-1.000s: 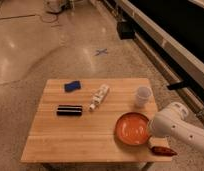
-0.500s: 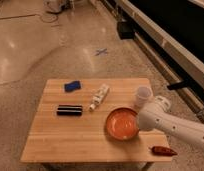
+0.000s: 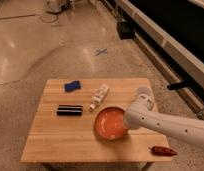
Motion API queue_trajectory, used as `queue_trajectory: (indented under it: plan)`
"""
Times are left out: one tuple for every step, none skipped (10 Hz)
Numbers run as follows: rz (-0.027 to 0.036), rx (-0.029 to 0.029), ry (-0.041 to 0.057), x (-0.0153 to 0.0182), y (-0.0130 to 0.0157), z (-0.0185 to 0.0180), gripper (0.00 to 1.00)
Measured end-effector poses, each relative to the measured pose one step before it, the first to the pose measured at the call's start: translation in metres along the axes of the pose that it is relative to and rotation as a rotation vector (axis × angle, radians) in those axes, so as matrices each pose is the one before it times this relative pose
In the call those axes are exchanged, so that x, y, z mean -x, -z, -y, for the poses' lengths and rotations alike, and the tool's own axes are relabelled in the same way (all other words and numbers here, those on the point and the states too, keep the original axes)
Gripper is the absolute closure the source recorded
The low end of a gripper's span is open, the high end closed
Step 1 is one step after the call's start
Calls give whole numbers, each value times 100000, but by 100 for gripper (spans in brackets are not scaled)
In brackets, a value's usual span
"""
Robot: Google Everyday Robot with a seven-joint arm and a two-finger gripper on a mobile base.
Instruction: Drag the ceramic bowl in a circle
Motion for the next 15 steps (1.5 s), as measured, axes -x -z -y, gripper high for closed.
queue_trajectory:
  plan:
    - [1173,-493,1921,1033,-74,238,100]
    - [1341,-744,1839,1197,6,100,100]
    - [1762,-1030,1966,1572,133,-138,100]
    - [1754,-1174,1493,1540,253,-339,100]
    - [1090,-608,919,1061,202,-490,100]
    - [875,-139,189,829,174,-891,100]
    - [567,544,-752,470,84,-1344,100]
    - [-50,1301,-2094,-146,-30,-1778,100]
    - [-508,1182,-2372,-522,18,-1424,100]
    - [-1144,2281,-4480,-1527,34,-2141,100]
    - [-1084,624,-2271,-1240,49,-710,100]
    - [-1061,611,-2802,-1243,83,-587,100]
    - [-1521,576,-3593,-1814,171,-401,100]
    - [-1392,-358,-2539,-1432,151,146,100]
    - [-1011,-346,-1675,-1004,128,329,100]
